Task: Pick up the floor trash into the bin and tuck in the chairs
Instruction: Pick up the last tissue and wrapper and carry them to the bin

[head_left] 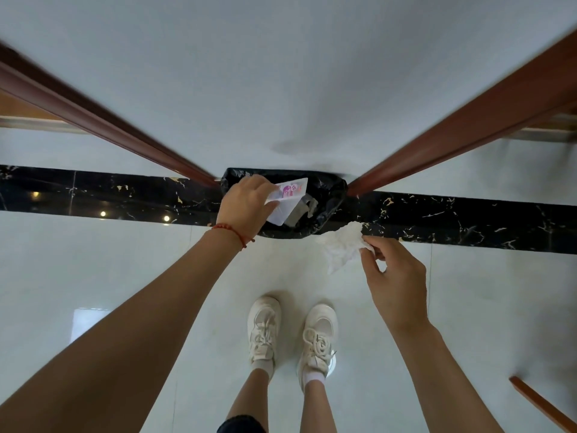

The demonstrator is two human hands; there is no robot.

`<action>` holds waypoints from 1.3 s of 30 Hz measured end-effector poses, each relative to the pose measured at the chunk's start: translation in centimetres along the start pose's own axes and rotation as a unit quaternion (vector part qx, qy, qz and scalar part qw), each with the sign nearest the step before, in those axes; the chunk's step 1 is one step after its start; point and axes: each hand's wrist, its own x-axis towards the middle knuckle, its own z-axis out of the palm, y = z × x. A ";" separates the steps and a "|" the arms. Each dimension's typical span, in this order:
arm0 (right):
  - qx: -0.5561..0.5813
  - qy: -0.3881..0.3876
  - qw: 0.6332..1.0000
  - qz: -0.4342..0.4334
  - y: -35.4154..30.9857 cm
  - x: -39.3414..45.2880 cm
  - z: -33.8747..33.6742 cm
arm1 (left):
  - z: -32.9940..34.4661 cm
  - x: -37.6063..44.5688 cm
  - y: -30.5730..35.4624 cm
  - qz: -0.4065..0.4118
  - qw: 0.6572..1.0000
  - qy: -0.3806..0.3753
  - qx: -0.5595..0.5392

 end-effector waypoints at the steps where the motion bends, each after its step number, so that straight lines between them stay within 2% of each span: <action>1: 0.000 -0.001 1.000 0.002 0.0 0.1 0.2 | -0.1 -0.3 -0.1 -0.009 1.000 0.005 0.003; 5: 0.012 -0.015 1.000 0.010 -0.4 0.6 1.4 | -0.5 -3.2 -0.1 -0.044 0.998 0.018 0.027; 11: 0.044 -0.026 0.999 0.009 -1.6 2.2 5.7 | -1.2 -8.9 0.4 -0.094 0.995 -0.006 0.039; 20: 0.083 -0.017 0.995 0.046 -2.9 5.6 11.5 | -2.1 -12.1 -1.6 -0.104 0.993 0.014 0.048; 24: 0.037 -0.054 0.996 0.065 -2.4 6.2 12.3 | -2.3 -11.9 -2.4 -0.110 0.992 0.012 0.055; 27: -0.036 -0.090 0.994 0.056 -1.9 5.8 11.5 | -2.6 -11.6 -2.5 -0.116 0.991 0.002 0.068; 30: -0.080 -0.092 0.992 0.028 -2.1 4.8 9.3 | -3.4 -11.3 -1.9 -0.122 0.990 -0.012 0.069; 39: -0.149 -0.091 0.984 -0.018 -6.1 0.5 -1.6 | -10.9 -11.9 2.5 -0.102 0.988 -0.040 0.107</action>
